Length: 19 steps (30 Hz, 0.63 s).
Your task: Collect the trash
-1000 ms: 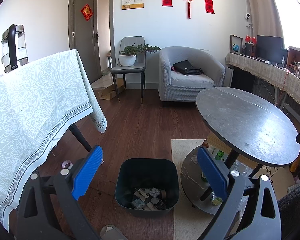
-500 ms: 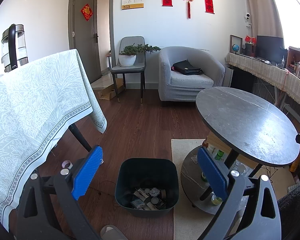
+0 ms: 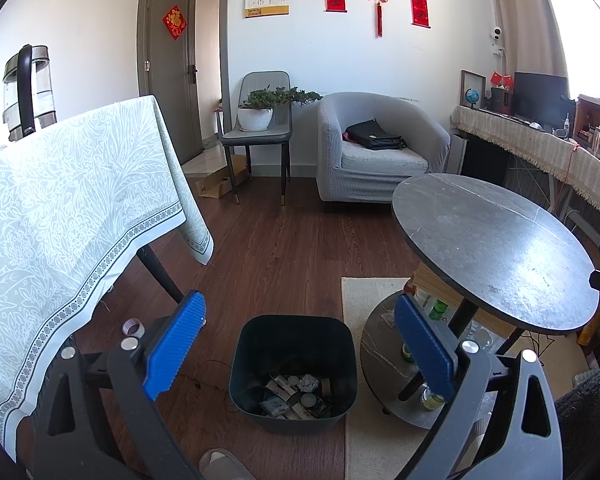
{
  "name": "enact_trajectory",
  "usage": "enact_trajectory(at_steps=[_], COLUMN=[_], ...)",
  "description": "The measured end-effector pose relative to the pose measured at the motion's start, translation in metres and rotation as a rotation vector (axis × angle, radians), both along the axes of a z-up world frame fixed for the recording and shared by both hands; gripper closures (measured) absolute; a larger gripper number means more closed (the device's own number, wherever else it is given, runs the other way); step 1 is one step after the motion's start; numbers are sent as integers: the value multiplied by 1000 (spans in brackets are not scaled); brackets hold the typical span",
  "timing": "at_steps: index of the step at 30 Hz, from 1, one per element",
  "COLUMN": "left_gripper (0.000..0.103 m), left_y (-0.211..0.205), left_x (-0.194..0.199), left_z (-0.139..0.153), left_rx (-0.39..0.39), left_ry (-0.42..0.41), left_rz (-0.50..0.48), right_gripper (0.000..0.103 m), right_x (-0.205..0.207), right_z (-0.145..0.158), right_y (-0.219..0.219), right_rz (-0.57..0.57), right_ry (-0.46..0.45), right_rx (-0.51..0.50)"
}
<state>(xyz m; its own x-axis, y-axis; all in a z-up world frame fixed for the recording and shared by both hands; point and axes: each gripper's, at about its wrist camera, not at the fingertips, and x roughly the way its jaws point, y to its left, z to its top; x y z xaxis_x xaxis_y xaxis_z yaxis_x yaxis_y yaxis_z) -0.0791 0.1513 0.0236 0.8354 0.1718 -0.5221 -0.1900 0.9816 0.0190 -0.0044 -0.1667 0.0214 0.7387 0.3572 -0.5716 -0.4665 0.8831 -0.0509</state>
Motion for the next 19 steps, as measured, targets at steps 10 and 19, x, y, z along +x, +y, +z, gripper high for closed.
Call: enact_trajectory(at_steps=[10,19], left_gripper=[6,5], left_y=[-1,3], left_x=[-1,1], left_z=[-2,-3], left_rx=[-5,-14], left_ry=[3,8], left_rz=[-8,1], right_gripper=[5,5], right_x=[0,0], right_z=[0,0], right_y=[0,0], right_rz=[0,0], right_ry=[1,1], right_rx=[0,0])
